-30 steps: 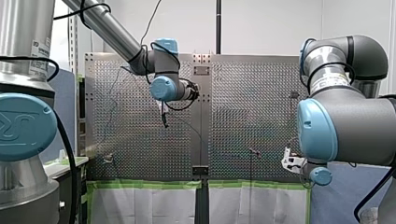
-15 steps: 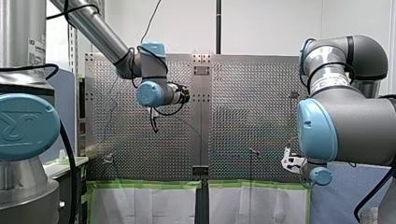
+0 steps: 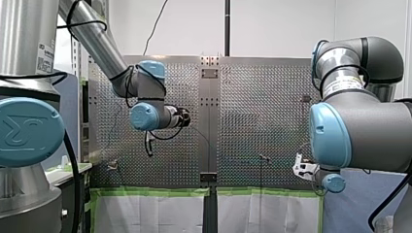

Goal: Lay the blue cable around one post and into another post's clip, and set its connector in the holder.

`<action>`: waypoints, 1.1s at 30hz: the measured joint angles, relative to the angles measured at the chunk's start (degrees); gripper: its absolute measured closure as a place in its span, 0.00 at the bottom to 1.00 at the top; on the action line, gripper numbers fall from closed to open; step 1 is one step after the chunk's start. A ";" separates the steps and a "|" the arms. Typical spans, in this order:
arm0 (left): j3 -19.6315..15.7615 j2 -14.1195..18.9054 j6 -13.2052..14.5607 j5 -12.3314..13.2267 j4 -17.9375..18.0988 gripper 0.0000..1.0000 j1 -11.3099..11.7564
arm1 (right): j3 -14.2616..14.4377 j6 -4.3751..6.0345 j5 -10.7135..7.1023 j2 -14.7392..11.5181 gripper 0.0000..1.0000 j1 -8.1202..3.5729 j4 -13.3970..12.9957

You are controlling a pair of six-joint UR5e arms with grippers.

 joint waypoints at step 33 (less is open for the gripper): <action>-0.90 -0.11 0.62 0.33 0.37 0.00 0.54 | -2.51 0.06 3.60 -9.77 1.00 1.51 7.22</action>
